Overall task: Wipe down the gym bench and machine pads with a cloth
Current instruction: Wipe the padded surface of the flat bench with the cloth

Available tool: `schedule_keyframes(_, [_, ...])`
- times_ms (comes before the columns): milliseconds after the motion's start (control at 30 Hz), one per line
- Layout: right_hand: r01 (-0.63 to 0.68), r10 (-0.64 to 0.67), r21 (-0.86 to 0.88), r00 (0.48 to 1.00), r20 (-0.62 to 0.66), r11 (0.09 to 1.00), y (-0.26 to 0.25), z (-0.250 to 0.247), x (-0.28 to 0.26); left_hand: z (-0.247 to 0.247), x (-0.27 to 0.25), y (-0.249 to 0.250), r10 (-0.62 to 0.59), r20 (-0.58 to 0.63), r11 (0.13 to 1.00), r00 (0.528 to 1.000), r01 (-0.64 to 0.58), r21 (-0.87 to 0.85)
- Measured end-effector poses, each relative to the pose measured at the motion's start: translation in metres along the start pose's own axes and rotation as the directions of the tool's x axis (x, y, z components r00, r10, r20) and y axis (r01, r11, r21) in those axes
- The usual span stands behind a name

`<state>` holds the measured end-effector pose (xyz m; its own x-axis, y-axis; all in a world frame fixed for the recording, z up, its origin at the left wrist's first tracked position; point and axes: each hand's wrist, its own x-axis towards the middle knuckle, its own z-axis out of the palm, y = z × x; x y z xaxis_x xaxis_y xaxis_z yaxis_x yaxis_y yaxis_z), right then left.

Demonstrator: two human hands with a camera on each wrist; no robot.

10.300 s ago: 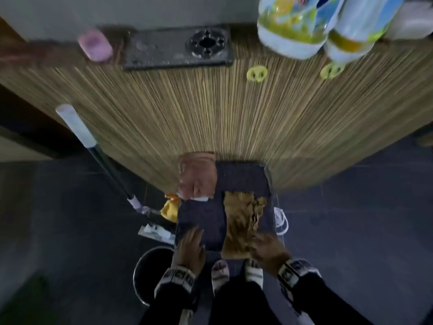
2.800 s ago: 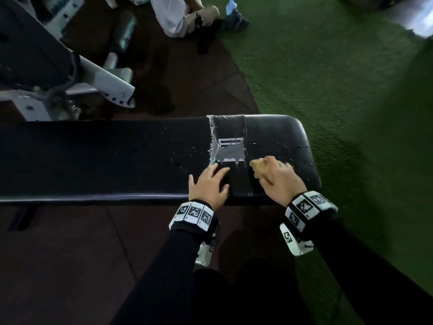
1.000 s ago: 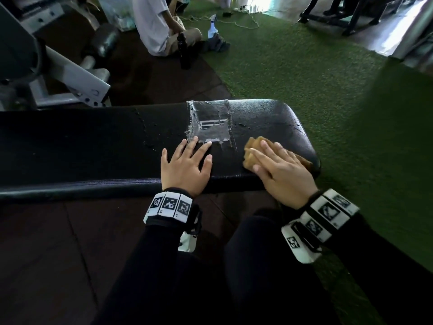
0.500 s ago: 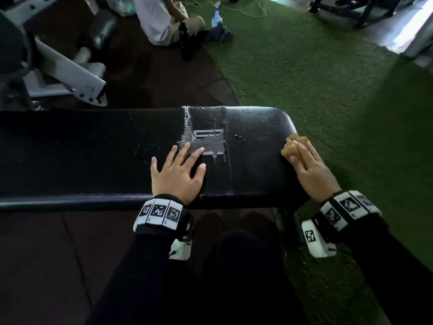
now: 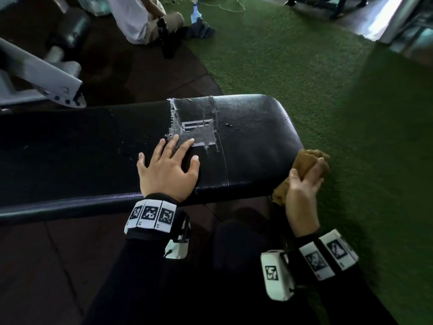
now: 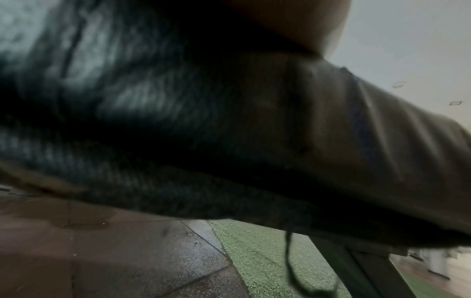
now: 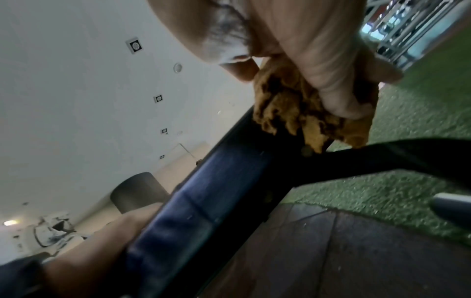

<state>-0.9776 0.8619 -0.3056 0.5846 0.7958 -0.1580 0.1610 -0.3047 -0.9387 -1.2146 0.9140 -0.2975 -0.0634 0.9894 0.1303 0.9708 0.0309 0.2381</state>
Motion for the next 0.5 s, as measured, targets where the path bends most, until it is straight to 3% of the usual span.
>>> schedule_keyframes(200, [0.192, -0.175, -0.233, 0.98, 0.091, 0.953, -0.003, 0.054, -0.074, 0.0, -0.001, -0.001, 0.003, 0.006, 1.0, 1.0, -0.003, -0.004])
schedule_keyframes(267, [0.106, -0.08, -0.148, 0.982, 0.172, 0.983, -0.012, 0.065, -0.086, 0.0, -0.001, -0.001, 0.012, -0.002, 1.0, 1.0, -0.012, -0.009])
schedule_keyframes(333, [0.002, 0.015, -0.106, 0.987, 0.159, 0.994, -0.015, 0.066, -0.08, -0.001, 0.0, -0.001, 0.014, 0.006, 1.0, 1.0, -0.014, -0.014])
schedule_keyframes(433, [0.094, -0.082, -0.178, 0.994, 0.076, 0.98, -0.014, 0.046, -0.056, -0.001, 0.0, -0.002, 0.018, 0.012, 1.0, 1.0, -0.017, -0.011])
schedule_keyframes(500, [0.064, -0.06, -0.174, 0.998, 0.027, 0.983, -0.02, 0.033, -0.041, 0.0, 0.0, -0.002, 0.021, 0.007, 1.0, 1.0, -0.021, -0.007])
